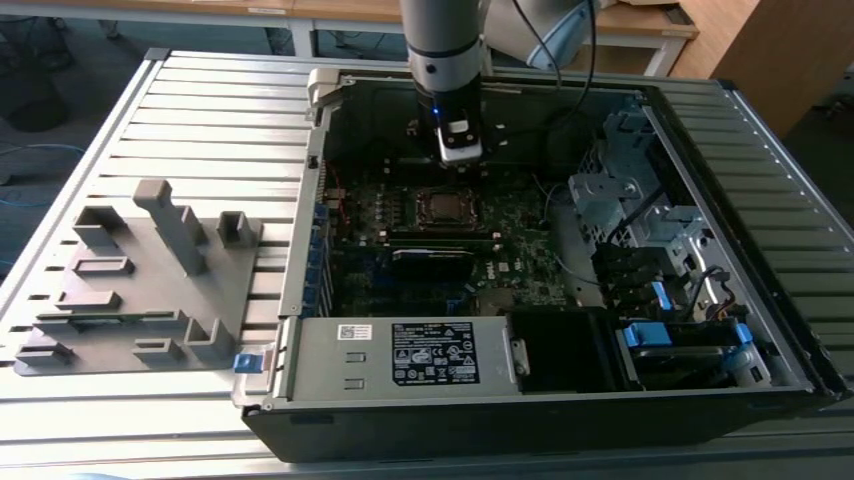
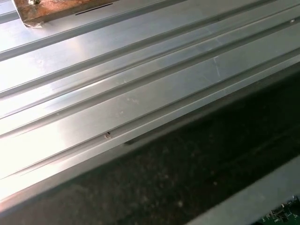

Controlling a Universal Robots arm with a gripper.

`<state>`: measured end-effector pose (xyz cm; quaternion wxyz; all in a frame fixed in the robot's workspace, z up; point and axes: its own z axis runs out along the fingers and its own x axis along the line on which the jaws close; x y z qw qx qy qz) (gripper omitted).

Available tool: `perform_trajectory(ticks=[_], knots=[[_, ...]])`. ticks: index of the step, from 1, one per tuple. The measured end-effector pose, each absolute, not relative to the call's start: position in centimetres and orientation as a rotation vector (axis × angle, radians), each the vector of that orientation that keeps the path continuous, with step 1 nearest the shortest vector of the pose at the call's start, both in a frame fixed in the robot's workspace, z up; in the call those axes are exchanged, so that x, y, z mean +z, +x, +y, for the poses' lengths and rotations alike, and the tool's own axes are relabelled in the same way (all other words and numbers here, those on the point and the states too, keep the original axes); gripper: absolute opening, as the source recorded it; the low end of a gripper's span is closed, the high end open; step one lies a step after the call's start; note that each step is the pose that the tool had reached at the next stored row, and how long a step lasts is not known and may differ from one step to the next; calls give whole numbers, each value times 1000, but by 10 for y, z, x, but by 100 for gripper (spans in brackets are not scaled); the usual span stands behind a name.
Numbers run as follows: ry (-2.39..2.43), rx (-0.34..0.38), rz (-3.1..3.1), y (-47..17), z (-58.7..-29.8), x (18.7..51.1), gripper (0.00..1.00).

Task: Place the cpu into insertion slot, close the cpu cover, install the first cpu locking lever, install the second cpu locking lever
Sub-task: 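Install the first cpu locking lever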

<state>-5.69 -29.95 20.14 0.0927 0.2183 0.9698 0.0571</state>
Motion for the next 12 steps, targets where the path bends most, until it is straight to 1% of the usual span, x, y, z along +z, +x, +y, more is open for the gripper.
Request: perform_trajectory(ticks=[12], knots=[[647,169,2875,-57,-300,198,11]])
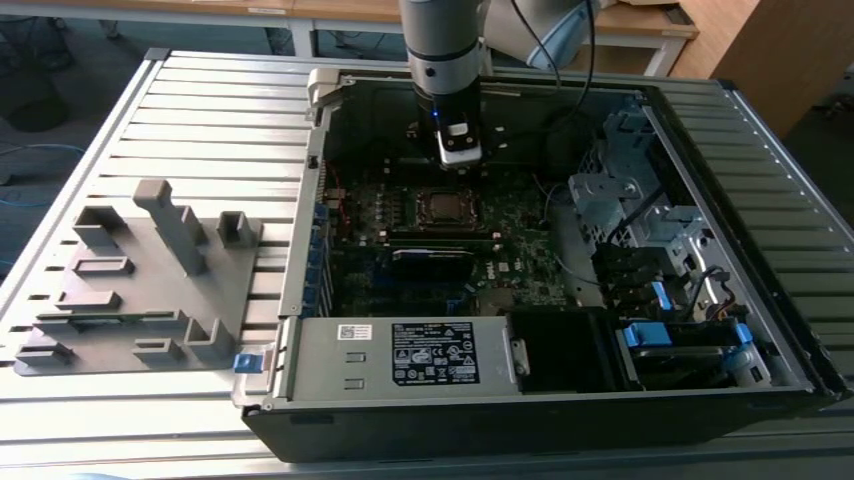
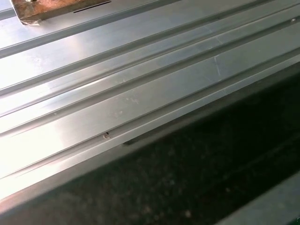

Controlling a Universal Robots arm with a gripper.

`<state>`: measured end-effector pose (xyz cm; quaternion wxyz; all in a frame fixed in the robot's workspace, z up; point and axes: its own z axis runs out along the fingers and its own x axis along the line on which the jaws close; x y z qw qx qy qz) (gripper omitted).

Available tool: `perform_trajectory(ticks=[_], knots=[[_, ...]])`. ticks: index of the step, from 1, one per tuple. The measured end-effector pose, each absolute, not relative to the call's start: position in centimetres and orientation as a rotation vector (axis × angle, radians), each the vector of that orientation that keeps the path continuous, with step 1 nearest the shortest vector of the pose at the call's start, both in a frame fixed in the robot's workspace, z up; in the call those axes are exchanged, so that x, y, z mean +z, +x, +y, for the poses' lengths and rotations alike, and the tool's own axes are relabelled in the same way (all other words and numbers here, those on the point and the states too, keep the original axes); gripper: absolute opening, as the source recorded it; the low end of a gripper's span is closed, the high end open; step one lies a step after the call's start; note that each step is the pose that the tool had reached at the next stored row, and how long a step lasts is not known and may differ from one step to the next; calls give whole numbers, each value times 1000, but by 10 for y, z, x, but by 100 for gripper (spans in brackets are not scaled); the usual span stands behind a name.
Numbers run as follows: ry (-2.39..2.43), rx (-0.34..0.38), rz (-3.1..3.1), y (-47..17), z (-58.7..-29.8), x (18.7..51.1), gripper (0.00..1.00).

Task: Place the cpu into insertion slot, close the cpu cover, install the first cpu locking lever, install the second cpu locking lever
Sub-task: 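Install the first cpu locking lever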

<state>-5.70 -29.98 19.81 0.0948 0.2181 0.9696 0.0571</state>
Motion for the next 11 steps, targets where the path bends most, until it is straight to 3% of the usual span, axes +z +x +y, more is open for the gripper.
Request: perform_trajectory(ticks=[11], knots=[[646,168,2875,-57,-303,197,11]])
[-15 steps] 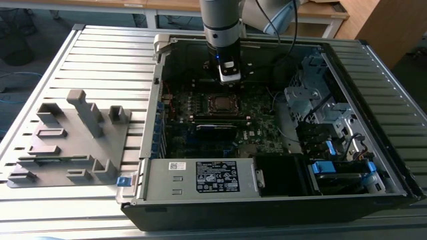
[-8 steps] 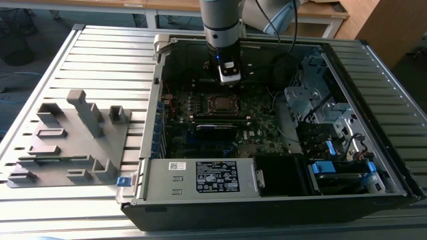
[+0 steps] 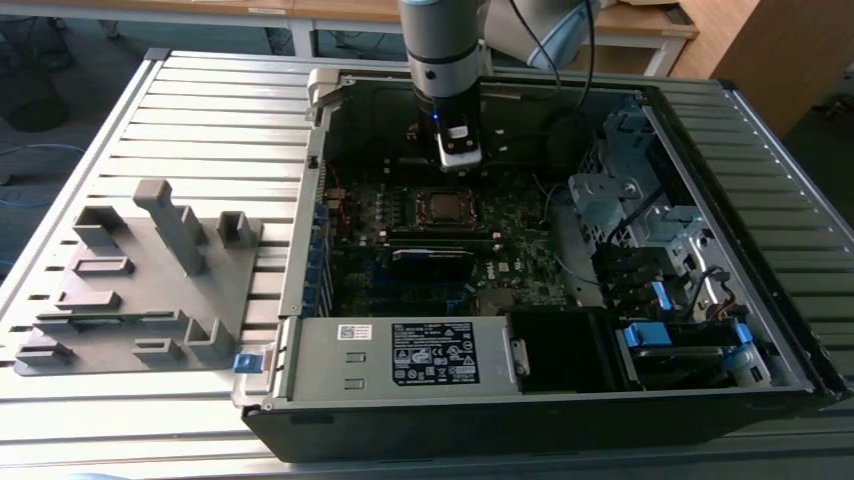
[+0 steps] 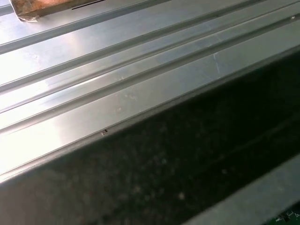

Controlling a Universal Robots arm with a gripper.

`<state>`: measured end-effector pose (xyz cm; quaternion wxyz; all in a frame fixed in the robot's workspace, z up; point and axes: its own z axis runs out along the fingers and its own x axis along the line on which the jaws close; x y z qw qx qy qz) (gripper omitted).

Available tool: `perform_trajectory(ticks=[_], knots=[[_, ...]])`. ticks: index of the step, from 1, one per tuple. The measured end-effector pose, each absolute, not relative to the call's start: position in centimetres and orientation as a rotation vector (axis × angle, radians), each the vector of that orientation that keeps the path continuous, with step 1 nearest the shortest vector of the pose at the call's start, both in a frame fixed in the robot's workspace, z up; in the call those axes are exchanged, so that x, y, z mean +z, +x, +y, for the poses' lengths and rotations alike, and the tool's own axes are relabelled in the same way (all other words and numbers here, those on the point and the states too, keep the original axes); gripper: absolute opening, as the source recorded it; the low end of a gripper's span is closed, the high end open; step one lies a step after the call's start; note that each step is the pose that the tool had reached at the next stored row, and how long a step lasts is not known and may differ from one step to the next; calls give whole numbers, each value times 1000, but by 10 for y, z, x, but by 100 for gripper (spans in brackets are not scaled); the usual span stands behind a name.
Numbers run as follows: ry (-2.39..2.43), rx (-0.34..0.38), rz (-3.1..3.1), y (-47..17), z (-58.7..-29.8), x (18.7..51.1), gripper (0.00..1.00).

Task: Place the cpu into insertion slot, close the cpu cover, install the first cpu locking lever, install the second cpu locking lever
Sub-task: 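Install the first cpu locking lever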

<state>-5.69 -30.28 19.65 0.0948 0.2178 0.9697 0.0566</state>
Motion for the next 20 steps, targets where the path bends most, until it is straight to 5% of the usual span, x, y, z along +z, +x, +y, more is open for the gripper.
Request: perform_trajectory(ticks=[20], knots=[[648,202,2876,-57,-304,194,11]])
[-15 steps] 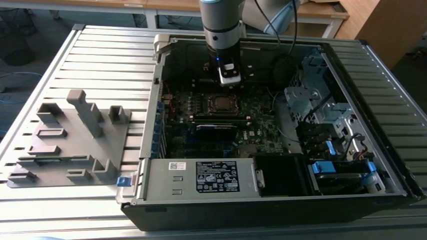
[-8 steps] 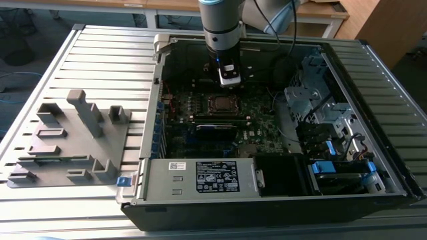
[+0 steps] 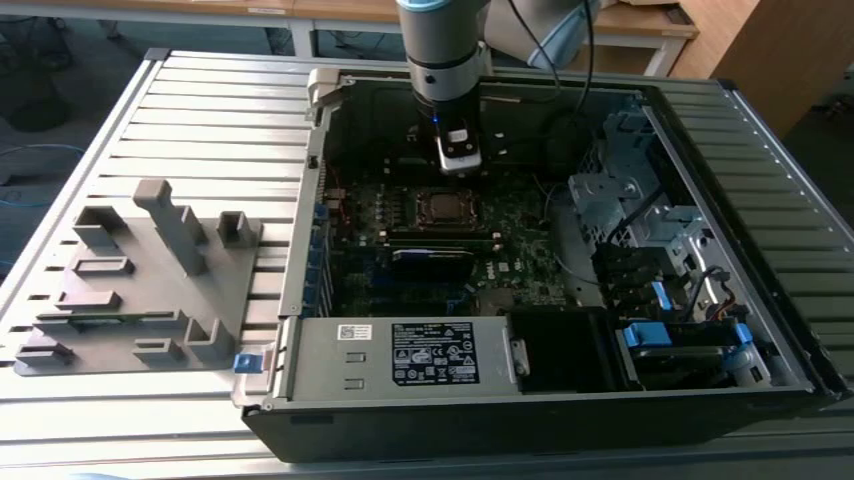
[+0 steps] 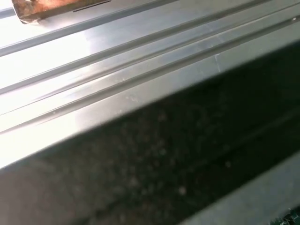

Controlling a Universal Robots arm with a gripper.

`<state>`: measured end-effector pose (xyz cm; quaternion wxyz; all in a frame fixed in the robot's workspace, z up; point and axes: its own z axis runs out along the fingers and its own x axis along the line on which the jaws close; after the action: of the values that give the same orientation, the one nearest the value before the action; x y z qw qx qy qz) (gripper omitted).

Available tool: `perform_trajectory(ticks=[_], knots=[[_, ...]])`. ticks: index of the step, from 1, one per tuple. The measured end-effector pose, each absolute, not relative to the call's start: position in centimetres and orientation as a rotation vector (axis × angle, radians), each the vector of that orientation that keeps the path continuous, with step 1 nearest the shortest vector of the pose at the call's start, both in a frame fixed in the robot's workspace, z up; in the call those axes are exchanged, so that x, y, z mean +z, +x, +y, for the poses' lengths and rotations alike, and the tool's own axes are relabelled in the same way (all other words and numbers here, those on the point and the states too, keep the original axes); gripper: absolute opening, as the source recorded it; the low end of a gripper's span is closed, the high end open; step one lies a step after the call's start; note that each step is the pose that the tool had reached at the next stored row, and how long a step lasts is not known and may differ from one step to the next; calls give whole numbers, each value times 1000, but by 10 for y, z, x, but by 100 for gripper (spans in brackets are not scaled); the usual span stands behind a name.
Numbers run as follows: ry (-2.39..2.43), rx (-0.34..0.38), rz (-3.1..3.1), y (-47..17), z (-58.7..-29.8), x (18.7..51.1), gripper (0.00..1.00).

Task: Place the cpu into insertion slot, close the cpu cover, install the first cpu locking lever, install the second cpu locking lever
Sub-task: 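Install the first cpu locking lever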

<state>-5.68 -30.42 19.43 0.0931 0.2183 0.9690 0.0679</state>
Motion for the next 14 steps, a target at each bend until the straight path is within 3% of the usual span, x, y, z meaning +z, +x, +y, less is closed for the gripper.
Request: perform_trajectory(ticks=[9,14], knots=[[648,203,2877,-57,-304,222,11],[648,201,2876,-57,-304,222,11]])
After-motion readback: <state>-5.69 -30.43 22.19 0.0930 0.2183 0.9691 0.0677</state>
